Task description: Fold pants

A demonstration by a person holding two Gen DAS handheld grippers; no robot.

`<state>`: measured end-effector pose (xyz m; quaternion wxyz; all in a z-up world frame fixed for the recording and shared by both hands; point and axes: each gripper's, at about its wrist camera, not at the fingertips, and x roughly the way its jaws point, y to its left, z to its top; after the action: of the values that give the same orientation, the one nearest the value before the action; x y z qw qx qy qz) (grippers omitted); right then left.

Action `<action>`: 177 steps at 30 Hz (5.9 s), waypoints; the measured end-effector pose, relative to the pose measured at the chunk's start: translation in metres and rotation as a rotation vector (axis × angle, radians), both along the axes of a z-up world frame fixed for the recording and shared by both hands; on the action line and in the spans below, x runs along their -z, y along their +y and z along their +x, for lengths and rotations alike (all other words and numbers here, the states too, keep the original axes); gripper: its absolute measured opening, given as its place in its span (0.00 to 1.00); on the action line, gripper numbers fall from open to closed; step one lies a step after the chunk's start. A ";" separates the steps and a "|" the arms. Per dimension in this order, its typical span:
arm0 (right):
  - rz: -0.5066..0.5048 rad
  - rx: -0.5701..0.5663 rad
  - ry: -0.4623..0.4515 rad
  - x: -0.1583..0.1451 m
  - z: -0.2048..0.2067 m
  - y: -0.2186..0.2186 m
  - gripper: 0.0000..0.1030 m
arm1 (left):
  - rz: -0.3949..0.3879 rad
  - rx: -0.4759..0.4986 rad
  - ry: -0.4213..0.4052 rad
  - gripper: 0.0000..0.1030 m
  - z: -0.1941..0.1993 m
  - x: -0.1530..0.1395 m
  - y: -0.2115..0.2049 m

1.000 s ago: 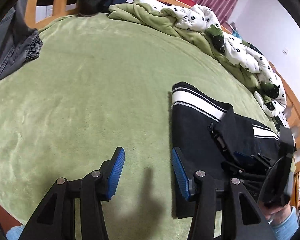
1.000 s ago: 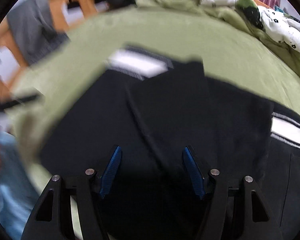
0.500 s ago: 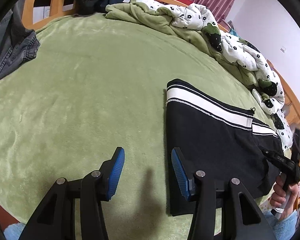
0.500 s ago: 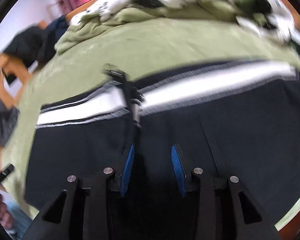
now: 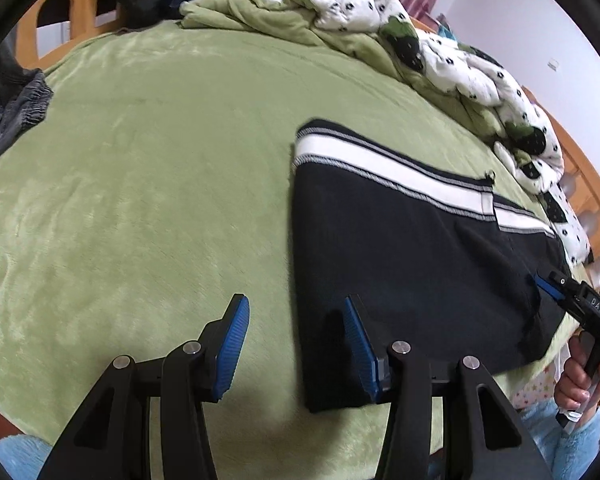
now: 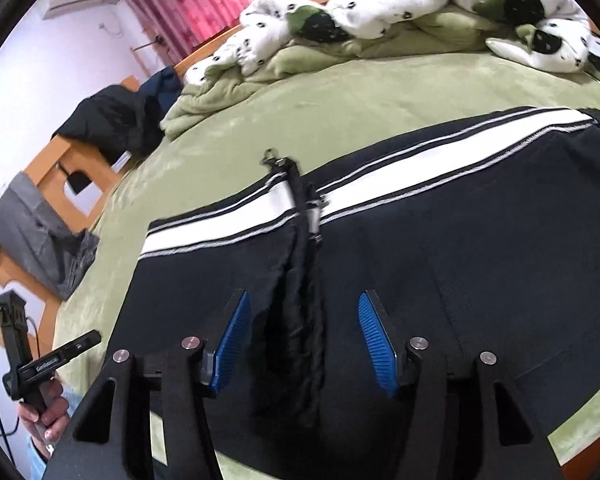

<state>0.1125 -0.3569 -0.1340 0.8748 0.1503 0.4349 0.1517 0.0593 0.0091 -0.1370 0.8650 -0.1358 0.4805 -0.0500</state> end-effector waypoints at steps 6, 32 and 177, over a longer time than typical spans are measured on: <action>-0.036 0.018 0.108 0.031 -0.011 0.012 0.70 | 0.009 0.036 -0.007 0.45 -0.009 0.001 -0.006; -0.193 0.031 0.016 0.024 -0.073 -0.007 0.52 | -0.002 0.085 0.059 0.49 -0.011 0.031 -0.050; 0.061 0.353 0.082 0.043 0.088 -0.103 0.52 | -0.291 -0.274 -0.078 0.59 -0.047 0.040 0.180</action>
<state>0.2010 -0.4598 -0.1773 0.8645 0.2568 0.4321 0.0025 0.0121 0.1887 -0.1768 0.8528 -0.3213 0.4116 -0.0057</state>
